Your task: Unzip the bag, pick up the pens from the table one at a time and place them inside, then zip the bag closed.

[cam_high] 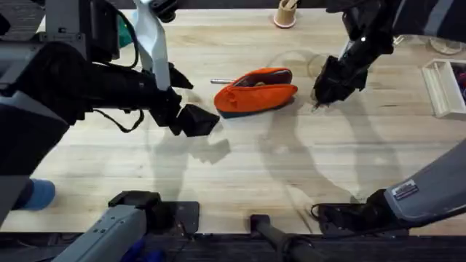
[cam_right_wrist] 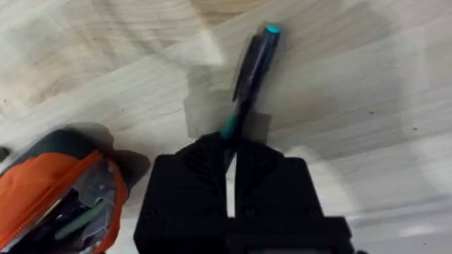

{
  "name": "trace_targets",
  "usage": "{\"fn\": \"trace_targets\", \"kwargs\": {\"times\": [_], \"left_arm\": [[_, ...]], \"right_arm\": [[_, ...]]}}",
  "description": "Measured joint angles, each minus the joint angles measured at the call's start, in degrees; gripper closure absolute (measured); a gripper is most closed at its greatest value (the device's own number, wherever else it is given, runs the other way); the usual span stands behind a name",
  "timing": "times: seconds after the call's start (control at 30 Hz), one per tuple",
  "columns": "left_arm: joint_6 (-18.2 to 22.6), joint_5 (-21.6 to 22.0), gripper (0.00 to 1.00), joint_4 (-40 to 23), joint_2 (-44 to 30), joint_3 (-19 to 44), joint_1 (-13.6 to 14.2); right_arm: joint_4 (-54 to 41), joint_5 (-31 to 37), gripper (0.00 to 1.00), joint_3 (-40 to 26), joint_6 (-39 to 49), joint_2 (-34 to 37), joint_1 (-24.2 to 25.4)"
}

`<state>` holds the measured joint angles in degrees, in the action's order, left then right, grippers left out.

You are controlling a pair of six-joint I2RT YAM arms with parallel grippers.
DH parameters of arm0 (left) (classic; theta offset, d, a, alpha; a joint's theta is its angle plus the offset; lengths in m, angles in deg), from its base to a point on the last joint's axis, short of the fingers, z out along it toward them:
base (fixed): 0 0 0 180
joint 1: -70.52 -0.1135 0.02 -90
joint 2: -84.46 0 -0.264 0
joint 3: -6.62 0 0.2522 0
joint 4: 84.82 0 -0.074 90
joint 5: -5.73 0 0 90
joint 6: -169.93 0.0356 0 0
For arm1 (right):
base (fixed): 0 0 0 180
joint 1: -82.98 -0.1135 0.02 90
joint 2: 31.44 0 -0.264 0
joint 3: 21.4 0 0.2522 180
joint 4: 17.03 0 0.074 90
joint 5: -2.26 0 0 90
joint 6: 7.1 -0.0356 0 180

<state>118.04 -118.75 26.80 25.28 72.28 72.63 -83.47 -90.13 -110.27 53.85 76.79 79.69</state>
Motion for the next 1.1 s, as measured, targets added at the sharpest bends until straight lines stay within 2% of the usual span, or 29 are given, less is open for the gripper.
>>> {"fn": "trace_targets", "kwargs": {"times": [0.27,0.63,0.9,1.1], "left_arm": [[0.0,0.0,0.006,0.0,0.0,0.0,0.0],[0.0,0.0,0.006,0.0,0.0,0.0,0.0],[0.0,0.0,0.006,0.0,0.0,0.0,0.0],[0.0,0.0,0.006,0.0,0.0,0.0,0.0]], "right_arm": [[-3.3,0.0,0.961,-4.5,5.9,2.9,0.0],[-7.2,-0.2,0.968,-20.3,15.0,4.3,-0.2],[-9.1,-0.3,0.968,-24.8,20.4,4.3,-1.1],[-10.0,-0.3,0.968,-26.1,28.5,4.3,-3.9]]}}
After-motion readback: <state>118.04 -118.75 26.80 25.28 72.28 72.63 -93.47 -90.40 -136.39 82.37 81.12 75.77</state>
